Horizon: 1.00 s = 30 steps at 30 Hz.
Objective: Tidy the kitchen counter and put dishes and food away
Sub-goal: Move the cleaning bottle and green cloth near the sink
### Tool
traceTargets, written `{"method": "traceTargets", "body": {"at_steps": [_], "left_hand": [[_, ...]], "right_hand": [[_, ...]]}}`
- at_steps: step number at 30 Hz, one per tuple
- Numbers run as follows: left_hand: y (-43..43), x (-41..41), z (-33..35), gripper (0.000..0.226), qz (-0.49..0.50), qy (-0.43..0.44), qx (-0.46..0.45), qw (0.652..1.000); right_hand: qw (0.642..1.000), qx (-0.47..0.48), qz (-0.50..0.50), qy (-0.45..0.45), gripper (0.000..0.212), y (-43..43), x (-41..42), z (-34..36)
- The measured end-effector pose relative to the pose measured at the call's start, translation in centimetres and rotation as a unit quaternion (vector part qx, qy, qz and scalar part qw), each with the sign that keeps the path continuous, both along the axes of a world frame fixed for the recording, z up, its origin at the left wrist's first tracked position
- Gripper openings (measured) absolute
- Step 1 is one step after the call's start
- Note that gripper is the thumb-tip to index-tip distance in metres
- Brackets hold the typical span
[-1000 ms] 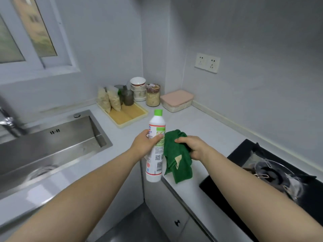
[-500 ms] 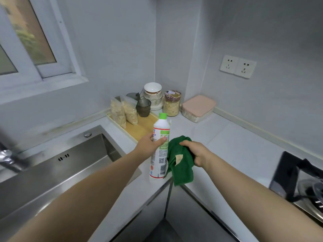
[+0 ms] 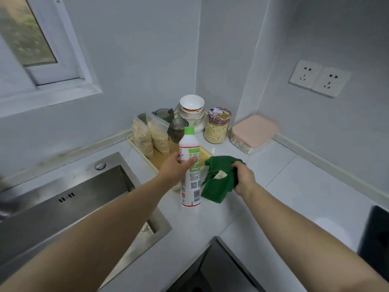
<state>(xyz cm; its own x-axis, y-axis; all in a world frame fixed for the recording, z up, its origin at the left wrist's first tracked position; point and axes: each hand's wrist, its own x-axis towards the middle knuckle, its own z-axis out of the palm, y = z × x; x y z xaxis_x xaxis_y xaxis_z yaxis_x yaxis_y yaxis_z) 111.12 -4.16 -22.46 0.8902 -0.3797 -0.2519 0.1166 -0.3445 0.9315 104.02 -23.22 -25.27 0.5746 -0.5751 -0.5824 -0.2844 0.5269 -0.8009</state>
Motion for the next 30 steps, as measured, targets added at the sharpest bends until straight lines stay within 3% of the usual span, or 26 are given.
{"method": "traceTargets", "body": {"at_steps": [3, 6, 8, 11, 13, 15, 17, 19, 21, 27, 30], "left_hand": [[-0.3, 2.1, 0.2, 0.044, 0.025, -0.020, 0.002, 1.000], [-0.7, 3.4, 0.1, 0.042, 0.041, -0.027, 0.008, 0.999], [-1.3, 3.9, 0.3, 0.040, 0.042, -0.025, 0.015, 0.999], [-2.4, 4.7, 0.4, 0.037, 0.021, -0.023, 0.013, 0.999], [-3.2, 5.1, 0.7, 0.038, -0.009, -0.019, 0.008, 1.000], [-4.1, 5.4, 1.1, 0.035, -0.035, -0.001, -0.009, 0.999], [-5.0, 5.6, 1.6, 0.029, -0.051, 0.022, -0.043, 0.998], [-5.9, 6.0, 2.2, 0.024, -0.066, 0.043, -0.070, 0.994], [-6.6, 6.2, 2.7, 0.022, -0.083, 0.047, -0.084, 0.992], [-5.3, 5.9, 3.3, 0.025, -0.130, 0.015, -0.058, 0.990], [-2.3, 5.6, 3.0, 0.022, -0.128, 0.031, -0.034, 0.991]], "right_hand": [[0.997, -0.017, 0.035, 0.067, 0.032, -0.2, 0.8, -2.2], [0.967, -0.053, 0.152, 0.198, 0.030, 0.1, 0.2, -3.4], [0.920, -0.178, 0.222, 0.270, 0.031, -0.6, 0.0, -3.5], [0.813, -0.396, 0.279, 0.323, 0.027, -2.8, 1.1, -3.2], [0.811, -0.448, 0.277, 0.256, 0.020, -4.2, 2.6, -2.2], [0.847, -0.410, 0.308, 0.139, 0.012, -5.1, 3.7, -0.4], [0.841, -0.356, 0.401, 0.068, 0.034, -5.4, 3.9, 1.6], [0.802, -0.354, 0.477, 0.058, 0.057, -5.5, 4.0, 2.6], [0.776, -0.377, 0.502, 0.054, 0.068, -5.1, 4.4, 2.8], [0.792, -0.383, 0.476, 0.015, 0.057, -1.8, 5.2, 2.0], [0.767, -0.383, 0.515, 0.012, 0.057, 0.8, 5.2, 1.6]]}}
